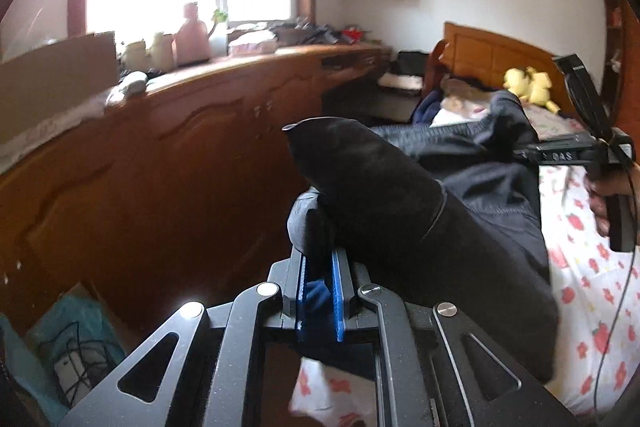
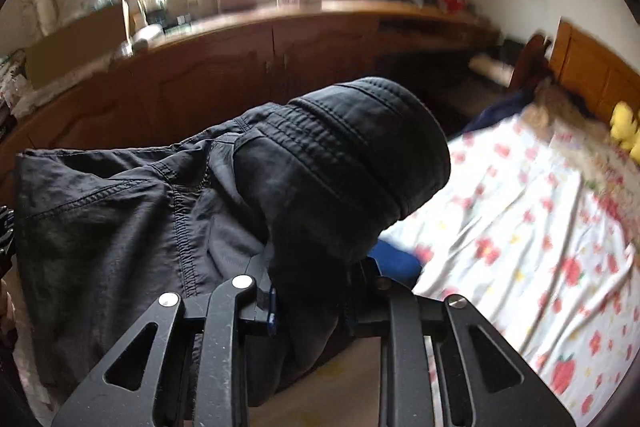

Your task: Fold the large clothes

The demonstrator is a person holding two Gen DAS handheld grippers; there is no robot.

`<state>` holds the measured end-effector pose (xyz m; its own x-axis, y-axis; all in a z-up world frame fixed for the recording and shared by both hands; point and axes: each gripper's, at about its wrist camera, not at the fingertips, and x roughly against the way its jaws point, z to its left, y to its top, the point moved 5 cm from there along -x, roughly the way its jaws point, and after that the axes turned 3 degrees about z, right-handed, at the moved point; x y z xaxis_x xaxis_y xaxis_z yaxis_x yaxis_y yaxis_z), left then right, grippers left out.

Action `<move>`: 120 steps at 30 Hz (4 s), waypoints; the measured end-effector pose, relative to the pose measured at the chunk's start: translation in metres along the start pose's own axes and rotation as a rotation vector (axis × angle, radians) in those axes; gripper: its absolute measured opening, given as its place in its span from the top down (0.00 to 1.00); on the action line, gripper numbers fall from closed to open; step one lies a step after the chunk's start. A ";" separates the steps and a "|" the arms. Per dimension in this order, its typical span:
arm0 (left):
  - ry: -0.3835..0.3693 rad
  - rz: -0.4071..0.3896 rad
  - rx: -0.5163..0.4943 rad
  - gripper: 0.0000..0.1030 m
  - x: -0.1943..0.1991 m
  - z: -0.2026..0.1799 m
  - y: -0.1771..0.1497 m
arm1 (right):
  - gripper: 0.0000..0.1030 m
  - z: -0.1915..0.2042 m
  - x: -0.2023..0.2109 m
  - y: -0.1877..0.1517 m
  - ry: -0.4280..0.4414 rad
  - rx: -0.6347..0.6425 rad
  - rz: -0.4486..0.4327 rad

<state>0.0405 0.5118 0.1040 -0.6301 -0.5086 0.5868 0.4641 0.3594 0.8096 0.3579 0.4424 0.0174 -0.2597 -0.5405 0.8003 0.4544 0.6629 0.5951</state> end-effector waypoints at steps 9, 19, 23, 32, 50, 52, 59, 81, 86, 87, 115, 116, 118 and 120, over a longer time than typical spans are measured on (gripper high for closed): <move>0.092 -0.017 0.000 0.71 0.018 -0.026 -0.012 | 0.48 -0.008 0.038 -0.050 -0.005 0.065 -0.075; -0.006 -0.162 -0.055 0.23 0.085 -0.095 -0.001 | 0.28 -0.018 0.176 -0.128 -0.062 0.001 -0.305; -0.063 -0.239 -0.088 0.18 0.121 -0.129 0.006 | 0.21 -0.025 0.237 -0.147 -0.085 -0.025 -0.381; -0.227 -0.316 -0.168 0.10 0.178 -0.222 -0.002 | 0.21 -0.063 0.343 -0.219 -0.278 -0.115 -0.474; -0.531 -0.201 -0.256 0.10 0.188 -0.330 -0.051 | 0.21 -0.117 0.438 -0.412 -0.551 -0.439 -0.491; -0.541 -0.181 -0.267 0.10 0.193 -0.333 -0.058 | 0.21 -0.117 0.445 -0.430 -0.581 -0.465 -0.488; -0.564 -0.154 -0.345 0.10 0.218 -0.351 -0.068 | 0.21 -0.118 0.471 -0.478 -0.684 -0.551 -0.509; -0.604 -0.175 -0.386 0.10 0.228 -0.338 -0.074 | 0.21 -0.112 0.485 -0.494 -0.686 -0.577 -0.530; -0.603 -0.176 -0.387 0.10 0.227 -0.341 -0.077 | 0.21 -0.112 0.484 -0.494 -0.689 -0.580 -0.531; -0.605 -0.175 -0.387 0.10 0.227 -0.342 -0.078 | 0.21 -0.112 0.485 -0.494 -0.689 -0.581 -0.532; -0.622 -0.183 -0.386 0.10 0.235 -0.348 -0.083 | 0.21 -0.112 0.484 -0.494 -0.688 -0.577 -0.529; -0.625 -0.181 -0.385 0.10 0.235 -0.348 -0.083 | 0.21 -0.112 0.484 -0.494 -0.689 -0.577 -0.529; -0.626 -0.178 -0.383 0.10 0.235 -0.348 -0.083 | 0.21 -0.112 0.484 -0.494 -0.687 -0.580 -0.530; -0.626 -0.176 -0.383 0.10 0.234 -0.348 -0.083 | 0.21 -0.112 0.484 -0.494 -0.688 -0.579 -0.529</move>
<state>0.0715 0.0904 0.1709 -0.8979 0.0474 0.4377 0.4360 -0.0417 0.8990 0.1032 -0.2052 0.1027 -0.8915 -0.1575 0.4247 0.4330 -0.0205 0.9012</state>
